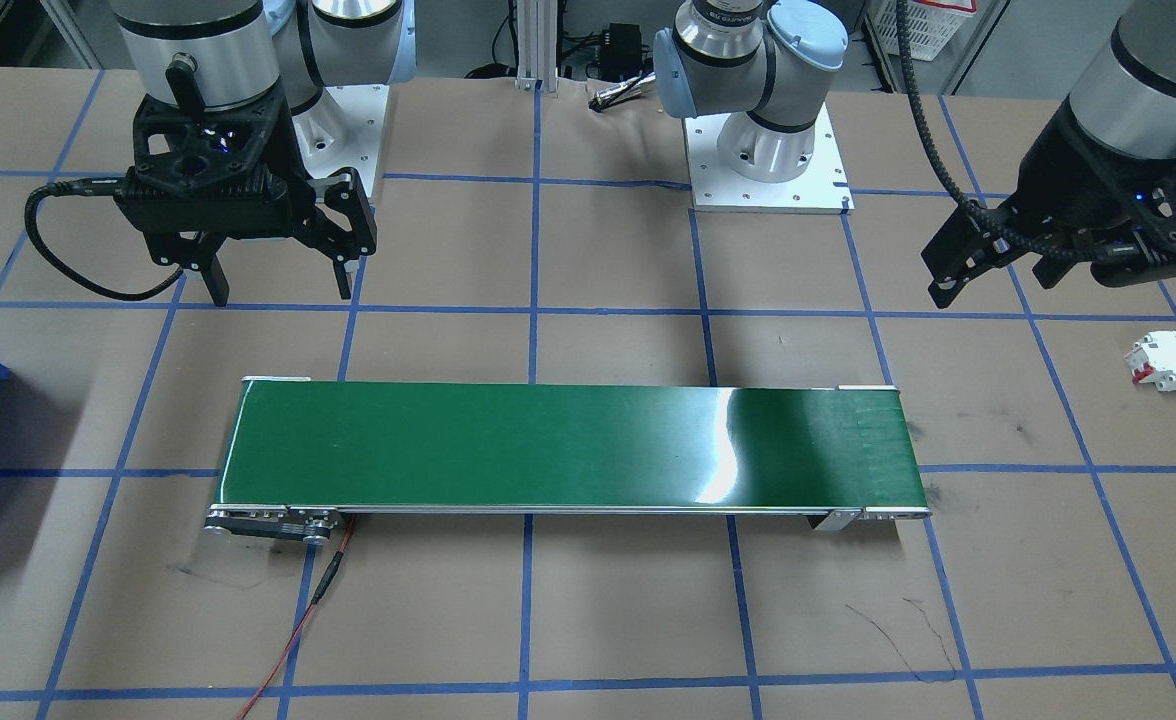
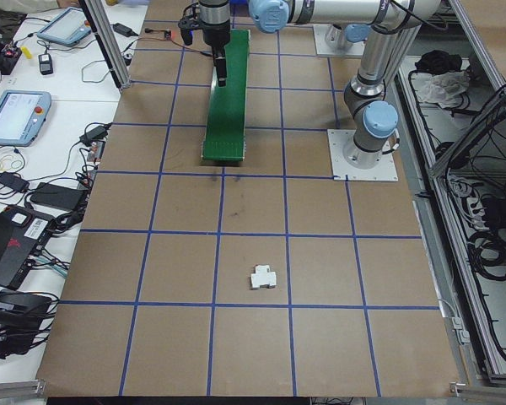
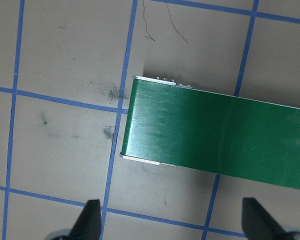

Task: Move button from left to right

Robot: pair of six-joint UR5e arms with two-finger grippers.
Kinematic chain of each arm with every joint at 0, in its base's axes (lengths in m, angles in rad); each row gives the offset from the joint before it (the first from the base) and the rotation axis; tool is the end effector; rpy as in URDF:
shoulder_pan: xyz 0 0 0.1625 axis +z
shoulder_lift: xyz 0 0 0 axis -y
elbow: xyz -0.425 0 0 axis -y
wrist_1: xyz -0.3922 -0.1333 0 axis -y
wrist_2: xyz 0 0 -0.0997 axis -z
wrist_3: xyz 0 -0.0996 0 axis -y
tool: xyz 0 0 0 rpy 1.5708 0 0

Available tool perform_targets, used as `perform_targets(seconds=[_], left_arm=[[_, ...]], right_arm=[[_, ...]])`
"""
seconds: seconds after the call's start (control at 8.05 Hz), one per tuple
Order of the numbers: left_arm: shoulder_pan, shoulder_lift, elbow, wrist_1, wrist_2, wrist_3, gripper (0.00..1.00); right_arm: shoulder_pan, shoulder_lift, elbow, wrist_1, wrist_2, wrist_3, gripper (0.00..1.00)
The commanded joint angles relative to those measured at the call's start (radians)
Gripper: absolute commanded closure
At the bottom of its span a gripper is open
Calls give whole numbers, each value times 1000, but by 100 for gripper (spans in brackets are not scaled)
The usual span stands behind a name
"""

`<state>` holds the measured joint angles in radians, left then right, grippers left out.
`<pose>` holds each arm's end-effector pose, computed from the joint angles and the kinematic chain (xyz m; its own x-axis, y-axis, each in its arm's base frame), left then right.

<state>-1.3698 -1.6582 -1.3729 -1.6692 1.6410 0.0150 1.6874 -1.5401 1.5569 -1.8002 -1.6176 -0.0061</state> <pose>-0.0184 -0.5424 0.5310 -0.9802 -0.1853 -0.0703 -0.1849 0.9827 -0.0110 0.1887 -0.5051 0.5045 -0.9926 -0.1123 0.0470 -0.1198 0.9702 -0.2107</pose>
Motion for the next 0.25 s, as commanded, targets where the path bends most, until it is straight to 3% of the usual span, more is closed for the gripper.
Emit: perform_targets(seconds=[0.0, 0.12], left_arm=[[0, 0, 0, 0, 0, 0, 0], [0, 0, 0, 0, 0, 0, 0]], right_arm=[[-3, 0, 0, -1, -1, -2, 0], [-3, 0, 0, -1, -1, -2, 0]])
